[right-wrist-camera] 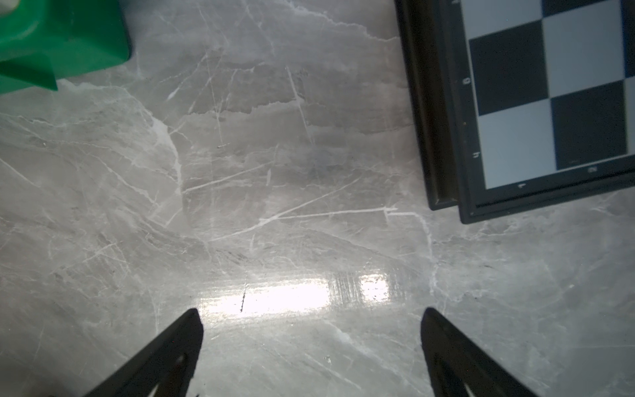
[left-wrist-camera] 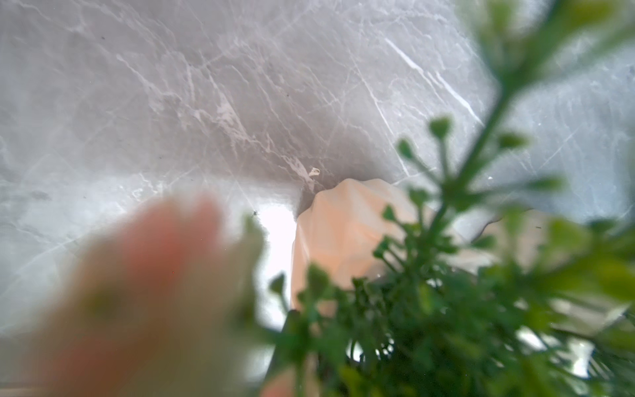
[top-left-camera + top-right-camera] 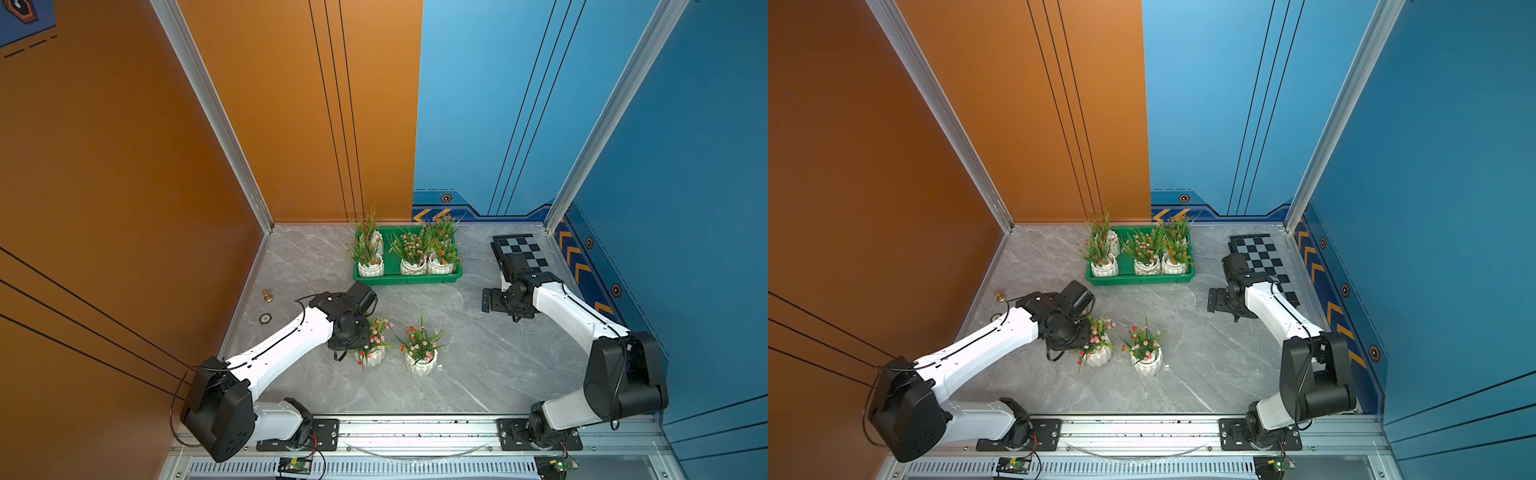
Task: Put the potted gypsophila into the storage box
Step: Pick up the baby's breath potted plant from the center of the board, then place the baby's breath potted plant at the storage box.
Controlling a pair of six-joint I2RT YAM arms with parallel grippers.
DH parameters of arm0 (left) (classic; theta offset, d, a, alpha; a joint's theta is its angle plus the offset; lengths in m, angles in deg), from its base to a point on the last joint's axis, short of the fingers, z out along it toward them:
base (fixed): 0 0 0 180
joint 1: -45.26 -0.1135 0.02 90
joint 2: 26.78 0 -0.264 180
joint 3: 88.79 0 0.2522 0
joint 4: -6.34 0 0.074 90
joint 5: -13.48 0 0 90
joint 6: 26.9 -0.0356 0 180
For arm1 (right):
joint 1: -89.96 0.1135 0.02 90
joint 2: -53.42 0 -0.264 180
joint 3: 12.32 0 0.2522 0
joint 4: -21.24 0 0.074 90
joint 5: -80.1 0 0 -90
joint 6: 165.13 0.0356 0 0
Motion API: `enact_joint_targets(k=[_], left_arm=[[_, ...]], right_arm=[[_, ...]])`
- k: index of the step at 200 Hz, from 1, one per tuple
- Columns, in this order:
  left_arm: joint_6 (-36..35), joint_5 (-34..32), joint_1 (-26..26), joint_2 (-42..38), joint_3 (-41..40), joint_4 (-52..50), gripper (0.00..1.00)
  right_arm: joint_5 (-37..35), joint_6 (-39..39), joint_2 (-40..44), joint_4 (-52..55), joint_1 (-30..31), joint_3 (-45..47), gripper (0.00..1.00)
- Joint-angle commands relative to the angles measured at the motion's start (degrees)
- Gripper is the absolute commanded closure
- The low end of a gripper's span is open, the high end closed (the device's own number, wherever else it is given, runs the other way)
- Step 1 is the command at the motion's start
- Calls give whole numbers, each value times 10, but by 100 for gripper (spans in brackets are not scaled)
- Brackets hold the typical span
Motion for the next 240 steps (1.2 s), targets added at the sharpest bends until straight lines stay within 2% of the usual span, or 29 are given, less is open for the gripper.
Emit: enact_joint_targets(k=[1,72,134,188,240], left_arm=[[-37,-15,-20,8,23,-16,100],[-63,-46,-64,51,91,-15,100],[-61,-60,-74,108,166,-14,100],[-66,-52,-83,150,255,-13,100],[-78,-29,-98,181,309,-13,100]], right_arm=[[7,1,-8,-4,1,-11,0],[6,0,-7,-5,0,-8,0],[8,0,-12,-7,0,-11,0],[8,-3,-15,-8,-1,-13,0],[10,-4,-16,-8,-6,-14,0]])
